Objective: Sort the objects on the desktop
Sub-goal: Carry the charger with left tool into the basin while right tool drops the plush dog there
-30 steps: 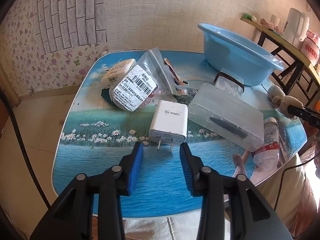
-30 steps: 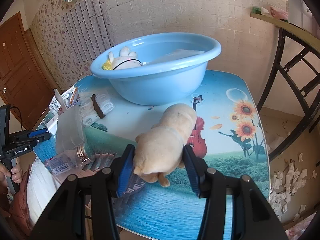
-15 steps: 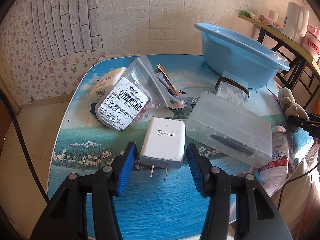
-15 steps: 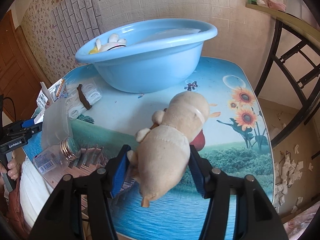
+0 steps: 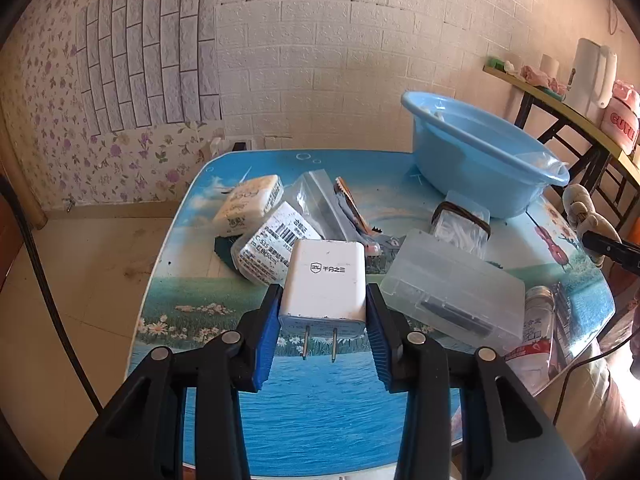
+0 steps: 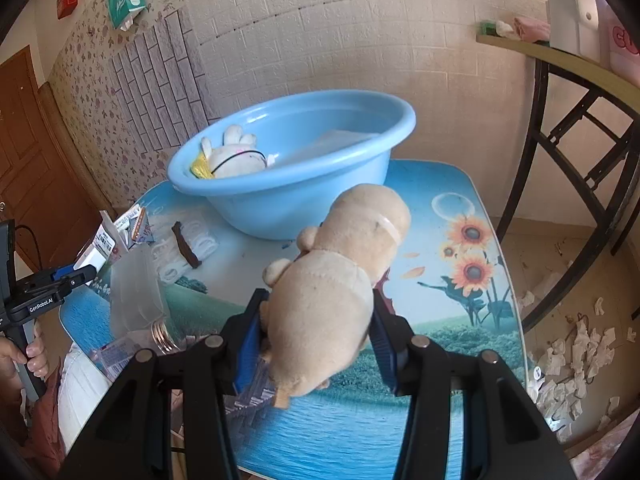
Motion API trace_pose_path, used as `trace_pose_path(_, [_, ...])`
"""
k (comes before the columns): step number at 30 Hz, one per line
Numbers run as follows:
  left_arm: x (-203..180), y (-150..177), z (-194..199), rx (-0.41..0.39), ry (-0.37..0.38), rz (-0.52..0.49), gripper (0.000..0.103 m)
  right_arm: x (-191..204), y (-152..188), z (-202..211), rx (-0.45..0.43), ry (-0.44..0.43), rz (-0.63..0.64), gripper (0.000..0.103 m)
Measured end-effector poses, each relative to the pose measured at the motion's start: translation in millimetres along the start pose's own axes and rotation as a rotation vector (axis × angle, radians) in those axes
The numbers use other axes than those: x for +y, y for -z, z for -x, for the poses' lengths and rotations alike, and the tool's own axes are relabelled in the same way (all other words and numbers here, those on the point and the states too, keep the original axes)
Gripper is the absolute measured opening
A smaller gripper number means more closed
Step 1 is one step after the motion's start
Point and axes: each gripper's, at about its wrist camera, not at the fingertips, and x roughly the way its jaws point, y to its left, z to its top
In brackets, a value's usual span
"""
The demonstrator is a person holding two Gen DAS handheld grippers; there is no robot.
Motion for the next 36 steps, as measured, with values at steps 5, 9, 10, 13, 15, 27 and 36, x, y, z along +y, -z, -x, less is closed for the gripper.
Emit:
trace_pose_path(5, [-4, -12, 13, -0.038, 0.006, -0.003, 0.039, 0, -6, 4, -0.013, 0.021, -0.001, 0.047])
trace_pose_path(9, [-9, -21, 19, -0.062, 0.016, -0.008, 0.039, -4, -8, 12, -0.049, 0.019, -0.027, 0.047])
trace_pose_path(10, [-11, -23, 19, -0.064, 0.020, -0.013, 0.039, -3, -9, 14, -0.056, 0.018, -0.025, 0.047])
trace_pose_path(13, [-15, -30, 19, -0.074, 0.018, -0.032, 0.039, -1, -14, 21, -0.084, 0.023, -0.016, 0.047])
trace_pose_path(15, [-19, -37, 18, -0.078, 0.024, -0.035, 0.039, -1, -18, 26, -0.105, 0.015, -0.018, 0.047])
trace_pose_path(27, [-71, -86, 9, -0.130, 0.134, -0.104, 0.039, 8, -46, 15, -0.160, -0.067, 0.004, 0.047])
trace_pose_path(36, [-126, -112, -16, -0.131, 0.213, -0.181, 0.039, 10, -60, -5, -0.175, -0.114, 0.012, 0.048])
